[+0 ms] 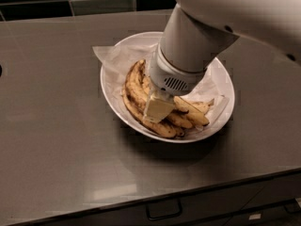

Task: Pick banana from white bowl

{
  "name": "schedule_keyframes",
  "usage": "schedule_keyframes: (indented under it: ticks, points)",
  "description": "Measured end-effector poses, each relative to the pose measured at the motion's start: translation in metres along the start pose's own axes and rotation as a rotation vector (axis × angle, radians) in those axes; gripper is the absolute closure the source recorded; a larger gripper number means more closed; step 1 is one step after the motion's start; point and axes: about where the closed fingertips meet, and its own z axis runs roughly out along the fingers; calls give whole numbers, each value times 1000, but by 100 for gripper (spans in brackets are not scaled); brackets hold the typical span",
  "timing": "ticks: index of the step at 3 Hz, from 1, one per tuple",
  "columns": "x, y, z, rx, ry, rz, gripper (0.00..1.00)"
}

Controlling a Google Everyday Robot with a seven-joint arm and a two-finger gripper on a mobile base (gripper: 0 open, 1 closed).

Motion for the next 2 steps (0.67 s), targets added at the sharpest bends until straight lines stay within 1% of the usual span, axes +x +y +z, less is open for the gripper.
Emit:
schedule_keyframes:
  ticks: [1, 2]
  points:
    - [0, 0, 0, 0, 0, 0, 94]
    - [0, 0, 0, 0, 0, 0, 100]
